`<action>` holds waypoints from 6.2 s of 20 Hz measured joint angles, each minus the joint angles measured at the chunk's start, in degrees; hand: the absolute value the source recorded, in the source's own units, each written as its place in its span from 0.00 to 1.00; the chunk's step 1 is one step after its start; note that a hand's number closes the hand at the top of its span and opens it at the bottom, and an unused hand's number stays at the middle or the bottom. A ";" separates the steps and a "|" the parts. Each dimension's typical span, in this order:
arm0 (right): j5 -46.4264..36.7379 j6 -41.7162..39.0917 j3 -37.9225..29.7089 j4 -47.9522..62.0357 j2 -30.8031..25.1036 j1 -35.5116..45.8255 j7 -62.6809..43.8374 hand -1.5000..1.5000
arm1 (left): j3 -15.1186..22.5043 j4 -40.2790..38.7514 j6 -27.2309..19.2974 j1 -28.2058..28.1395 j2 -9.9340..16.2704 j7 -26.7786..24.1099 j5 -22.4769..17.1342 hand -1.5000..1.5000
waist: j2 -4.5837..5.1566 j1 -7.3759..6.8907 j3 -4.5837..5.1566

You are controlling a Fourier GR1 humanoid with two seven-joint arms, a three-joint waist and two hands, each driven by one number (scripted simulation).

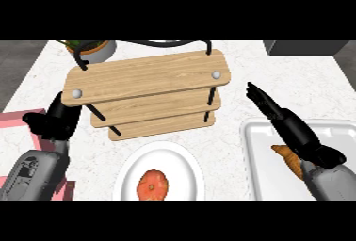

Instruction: Pick the croissant from the tray and place it in the tiered shelf

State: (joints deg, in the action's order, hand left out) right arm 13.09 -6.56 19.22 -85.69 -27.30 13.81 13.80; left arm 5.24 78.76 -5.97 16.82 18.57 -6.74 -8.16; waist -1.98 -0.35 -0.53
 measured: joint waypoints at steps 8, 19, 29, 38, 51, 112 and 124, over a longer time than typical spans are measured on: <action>-3.33 -0.64 -15.02 3.40 -17.33 -1.95 4.96 1.00 | -2.36 -4.19 -0.55 -7.00 -0.32 10.20 -3.88 0.50 | 1.75 2.03 0.18; -4.47 -16.78 -22.88 25.41 -29.59 -7.61 24.19 0.00 | -1.23 -2.30 -0.28 -9.55 -1.96 20.68 -6.16 0.50 | 1.82 0.21 -0.16; -8.43 -20.95 -20.16 12.33 -37.63 -12.87 19.16 0.00 | -1.99 -1.10 0.13 -11.49 -2.02 22.59 -6.23 0.50 | 1.42 1.10 0.16; -10.93 -13.04 -18.92 -8.13 -33.92 -16.87 -4.06 0.00 | -2.52 -0.55 0.38 -12.78 -2.48 21.73 -5.32 0.50 | 1.35 1.28 0.17; -26.95 -8.66 -8.66 -20.85 -25.24 -16.92 -27.27 0.00 | -3.13 -0.06 1.78 -13.62 -3.51 22.18 -4.69 0.50 | 1.71 0.46 0.17; -72.46 -7.95 0.49 -4.43 10.75 -14.44 -14.55 1.00 | -9.63 0.98 6.27 -14.85 -8.05 23.81 1.38 0.50 | 1.00 0.31 2.13; -71.29 2.60 29.00 -21.82 25.63 -13.87 -43.80 1.00 | -9.61 0.28 6.67 -14.65 -8.06 24.65 1.12 0.50 | 1.03 -0.13 0.87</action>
State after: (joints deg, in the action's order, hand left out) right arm -58.20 -3.97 48.22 -107.51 -1.67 -0.06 -30.00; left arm -4.38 79.04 0.70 2.17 10.51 17.91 -7.03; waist -0.96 -0.48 0.34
